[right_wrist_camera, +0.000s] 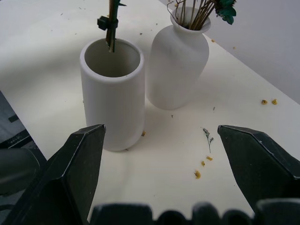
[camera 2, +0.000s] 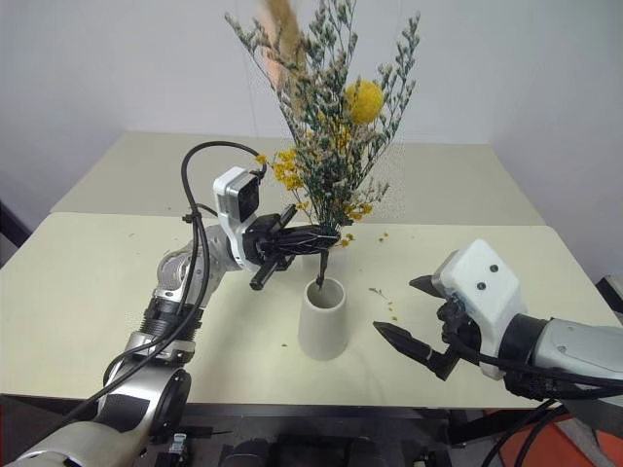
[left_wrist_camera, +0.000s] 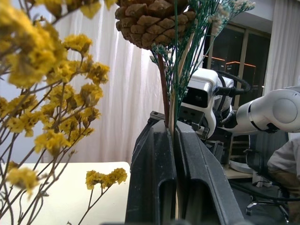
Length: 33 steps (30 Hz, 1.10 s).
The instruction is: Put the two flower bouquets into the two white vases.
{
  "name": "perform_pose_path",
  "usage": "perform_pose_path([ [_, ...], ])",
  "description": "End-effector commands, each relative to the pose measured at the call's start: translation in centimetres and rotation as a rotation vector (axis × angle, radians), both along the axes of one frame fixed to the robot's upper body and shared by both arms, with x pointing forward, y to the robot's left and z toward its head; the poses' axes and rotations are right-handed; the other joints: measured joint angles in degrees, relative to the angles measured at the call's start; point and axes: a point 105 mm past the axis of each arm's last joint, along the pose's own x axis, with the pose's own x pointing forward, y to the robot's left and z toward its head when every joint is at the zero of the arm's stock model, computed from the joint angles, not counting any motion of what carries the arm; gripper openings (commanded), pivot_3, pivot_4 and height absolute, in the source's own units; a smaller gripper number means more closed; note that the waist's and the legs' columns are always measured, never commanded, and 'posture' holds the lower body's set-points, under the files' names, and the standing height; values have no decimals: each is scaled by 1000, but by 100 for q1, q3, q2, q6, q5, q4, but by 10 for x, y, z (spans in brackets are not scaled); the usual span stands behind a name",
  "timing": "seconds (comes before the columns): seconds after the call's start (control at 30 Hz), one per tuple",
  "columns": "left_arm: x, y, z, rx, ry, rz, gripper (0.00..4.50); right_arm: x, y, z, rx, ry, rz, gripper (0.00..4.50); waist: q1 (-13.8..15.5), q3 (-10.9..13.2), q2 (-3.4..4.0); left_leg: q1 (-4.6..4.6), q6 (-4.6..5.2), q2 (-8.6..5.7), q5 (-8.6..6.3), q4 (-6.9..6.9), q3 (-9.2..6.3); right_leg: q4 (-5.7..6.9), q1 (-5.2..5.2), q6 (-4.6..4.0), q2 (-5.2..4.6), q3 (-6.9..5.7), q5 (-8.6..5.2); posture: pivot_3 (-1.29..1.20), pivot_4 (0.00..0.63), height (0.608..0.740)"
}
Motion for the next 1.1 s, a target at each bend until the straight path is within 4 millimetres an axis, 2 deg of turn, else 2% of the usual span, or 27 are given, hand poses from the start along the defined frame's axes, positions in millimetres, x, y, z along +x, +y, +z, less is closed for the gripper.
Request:
perform_pose_path([
  [0.03,-2,-1,-1,-4,-35,3,14,0,0,12,-11,-70,6,4500,1,0,0,0,0,0,0,0,0,0,0,0,0,0,0,0,150,740],
  [0.67,2,-9,-10,-41,-53,60,14,-4,3,6,-21,-28,56,4500,12,0,0,-1,0,0,0,0,0,-1,1,1,0,-1,0,0,150,740],
  [0.8,-2,-6,-9,-55,-62,41,1005,-3,3,6,-23,-32,53,4500,9,0,0,-2,0,0,0,0,0,-2,1,1,0,-1,-1,0,150,740],
  [1.1,-6,15,-15,1,-82,45,3881,-2,2,3,-24,-34,51,4500,7,0,0,0,0,0,0,0,0,-1,0,0,0,-1,-1,0,150,740],
])
